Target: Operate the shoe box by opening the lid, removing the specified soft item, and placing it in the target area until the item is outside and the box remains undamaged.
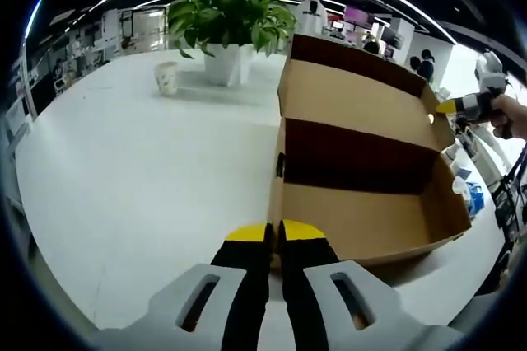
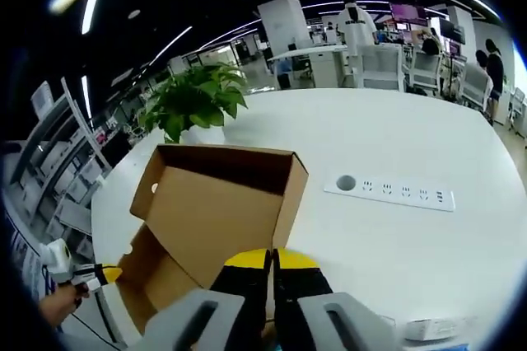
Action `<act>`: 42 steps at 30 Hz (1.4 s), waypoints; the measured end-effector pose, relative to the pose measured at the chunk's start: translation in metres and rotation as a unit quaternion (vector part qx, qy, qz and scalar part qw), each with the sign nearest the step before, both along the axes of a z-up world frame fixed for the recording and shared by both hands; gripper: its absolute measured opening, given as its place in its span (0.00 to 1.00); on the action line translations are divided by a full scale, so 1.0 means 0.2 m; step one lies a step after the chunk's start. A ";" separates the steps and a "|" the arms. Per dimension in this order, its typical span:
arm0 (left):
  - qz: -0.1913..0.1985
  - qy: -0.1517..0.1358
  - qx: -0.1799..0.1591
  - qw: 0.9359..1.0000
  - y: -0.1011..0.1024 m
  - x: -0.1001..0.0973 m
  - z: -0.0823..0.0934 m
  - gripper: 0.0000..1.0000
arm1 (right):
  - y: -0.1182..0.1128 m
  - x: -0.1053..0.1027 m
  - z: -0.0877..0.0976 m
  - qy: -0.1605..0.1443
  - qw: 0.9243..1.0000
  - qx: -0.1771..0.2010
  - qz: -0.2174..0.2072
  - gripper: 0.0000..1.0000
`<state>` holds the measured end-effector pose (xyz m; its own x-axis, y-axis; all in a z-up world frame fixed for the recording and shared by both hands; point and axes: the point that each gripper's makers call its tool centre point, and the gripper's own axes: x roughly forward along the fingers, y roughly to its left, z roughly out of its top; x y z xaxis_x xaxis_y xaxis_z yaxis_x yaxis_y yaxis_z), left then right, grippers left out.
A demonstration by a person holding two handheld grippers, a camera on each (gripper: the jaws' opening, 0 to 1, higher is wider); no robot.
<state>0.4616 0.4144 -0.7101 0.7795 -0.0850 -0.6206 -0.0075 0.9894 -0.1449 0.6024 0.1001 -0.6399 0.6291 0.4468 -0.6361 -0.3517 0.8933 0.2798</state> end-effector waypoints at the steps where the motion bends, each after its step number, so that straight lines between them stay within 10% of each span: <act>1: 0.000 0.000 0.000 1.000 0.00 0.00 0.00 0.02 | 0.00 0.00 0.00 -0.002 1.000 -0.001 0.001 0.00; 42: -0.007 -0.006 -0.001 1.000 0.00 0.00 0.01 0.02 | 0.01 -0.18 0.09 -0.044 0.999 -0.010 0.023 0.00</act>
<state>0.4626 0.4137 -0.7090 0.7854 -0.0973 -0.6113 0.0083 0.9891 -0.1468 0.5668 0.1019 -0.6228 0.6626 0.4638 -0.5881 -0.4146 0.8811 0.2277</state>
